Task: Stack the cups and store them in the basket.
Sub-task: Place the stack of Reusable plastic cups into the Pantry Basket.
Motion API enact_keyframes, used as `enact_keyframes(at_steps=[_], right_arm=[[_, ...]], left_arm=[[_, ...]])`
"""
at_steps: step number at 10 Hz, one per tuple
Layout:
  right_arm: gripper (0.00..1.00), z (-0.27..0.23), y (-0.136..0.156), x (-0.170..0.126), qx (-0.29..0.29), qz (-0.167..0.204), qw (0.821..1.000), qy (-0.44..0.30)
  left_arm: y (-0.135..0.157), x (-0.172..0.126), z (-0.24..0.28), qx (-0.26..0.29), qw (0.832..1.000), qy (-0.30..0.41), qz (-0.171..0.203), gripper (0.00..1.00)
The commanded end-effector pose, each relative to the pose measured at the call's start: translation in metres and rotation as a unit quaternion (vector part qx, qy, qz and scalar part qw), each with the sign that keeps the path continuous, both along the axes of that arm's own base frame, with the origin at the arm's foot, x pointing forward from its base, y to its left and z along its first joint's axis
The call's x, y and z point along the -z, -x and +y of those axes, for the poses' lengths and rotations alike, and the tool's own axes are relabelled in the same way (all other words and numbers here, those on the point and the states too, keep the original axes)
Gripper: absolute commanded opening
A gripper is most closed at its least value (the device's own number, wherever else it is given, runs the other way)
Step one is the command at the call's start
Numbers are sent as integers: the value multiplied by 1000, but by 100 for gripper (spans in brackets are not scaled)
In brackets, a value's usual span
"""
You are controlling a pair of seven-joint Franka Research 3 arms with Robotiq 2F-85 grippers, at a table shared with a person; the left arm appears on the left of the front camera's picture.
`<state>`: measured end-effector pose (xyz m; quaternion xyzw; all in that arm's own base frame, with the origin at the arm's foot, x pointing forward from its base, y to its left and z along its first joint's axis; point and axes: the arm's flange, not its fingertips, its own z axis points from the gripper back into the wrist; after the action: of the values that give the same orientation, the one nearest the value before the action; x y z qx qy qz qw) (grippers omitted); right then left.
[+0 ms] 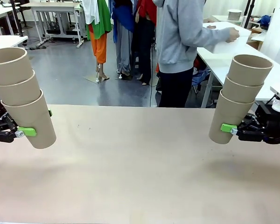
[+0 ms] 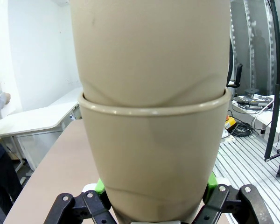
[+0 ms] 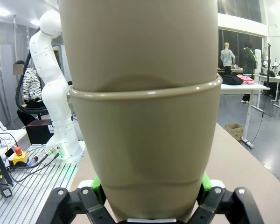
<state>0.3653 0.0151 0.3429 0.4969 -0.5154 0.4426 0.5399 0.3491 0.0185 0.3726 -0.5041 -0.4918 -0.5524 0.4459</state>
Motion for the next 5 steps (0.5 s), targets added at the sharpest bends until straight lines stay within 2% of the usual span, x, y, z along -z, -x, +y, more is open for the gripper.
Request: enact_keyframes(at_steps=[1, 5], right_arm=[[83, 0, 0, -4, 2, -6, 1000, -1], [83, 0, 0, -4, 2, -6, 1000, -1]], left_arm=[[1, -3, 1, -1, 1000, 4, -4, 85], [1, -3, 1, -1, 1000, 4, -4, 85]])
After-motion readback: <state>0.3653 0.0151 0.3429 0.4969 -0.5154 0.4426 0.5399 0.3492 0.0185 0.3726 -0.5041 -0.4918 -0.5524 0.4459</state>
